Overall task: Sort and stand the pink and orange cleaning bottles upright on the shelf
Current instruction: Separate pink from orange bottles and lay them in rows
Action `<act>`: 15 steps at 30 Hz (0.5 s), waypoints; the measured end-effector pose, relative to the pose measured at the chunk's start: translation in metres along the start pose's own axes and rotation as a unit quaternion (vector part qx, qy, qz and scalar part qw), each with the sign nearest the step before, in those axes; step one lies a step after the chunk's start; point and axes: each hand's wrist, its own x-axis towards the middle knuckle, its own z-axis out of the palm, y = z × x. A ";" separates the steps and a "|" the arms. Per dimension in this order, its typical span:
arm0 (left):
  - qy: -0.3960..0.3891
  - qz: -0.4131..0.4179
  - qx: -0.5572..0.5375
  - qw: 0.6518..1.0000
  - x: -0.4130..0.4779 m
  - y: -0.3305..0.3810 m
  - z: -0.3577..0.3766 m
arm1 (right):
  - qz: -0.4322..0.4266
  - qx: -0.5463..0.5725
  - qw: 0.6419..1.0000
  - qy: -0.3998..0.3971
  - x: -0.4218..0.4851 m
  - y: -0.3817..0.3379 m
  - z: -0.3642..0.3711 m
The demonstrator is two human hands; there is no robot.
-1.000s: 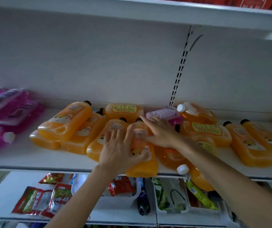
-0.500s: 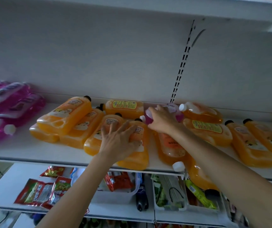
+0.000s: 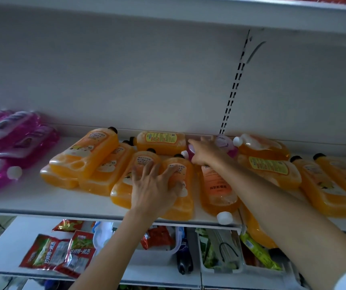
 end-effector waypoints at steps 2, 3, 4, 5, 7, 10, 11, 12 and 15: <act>0.002 0.002 0.002 1.000 0.001 0.000 -0.001 | 0.020 0.006 1.000 0.006 0.014 -0.004 0.005; 0.002 0.005 0.001 1.000 0.001 -0.001 -0.001 | 0.018 0.002 1.000 0.017 0.018 -0.005 0.004; 0.002 0.007 -0.002 1.000 0.001 -0.001 0.000 | 0.017 0.004 0.999 0.028 0.022 -0.004 0.002; 0.003 0.008 -0.004 1.000 0.001 -0.002 -0.001 | 0.013 0.010 0.999 0.042 0.022 -0.003 0.000; 0.003 0.008 -0.008 1.000 0.001 -0.003 -0.001 | -0.020 0.039 0.997 0.070 0.015 0.003 -0.006; 0.009 0.004 -0.004 1.000 0.004 -0.002 0.000 | -0.040 0.175 0.967 0.178 -0.004 0.020 -0.010; 0.017 0.003 -0.002 1.000 0.003 0.000 0.000 | -0.028 0.246 0.945 0.211 -0.011 0.028 -0.013; 0.031 0.002 -0.007 1.000 0.003 0.002 0.001 | -0.011 0.324 0.918 0.228 -0.018 0.036 -0.018; 0.084 -0.004 -0.045 0.995 0.003 0.007 -0.001 | 0.000 0.534 0.812 0.236 -0.042 0.054 -0.031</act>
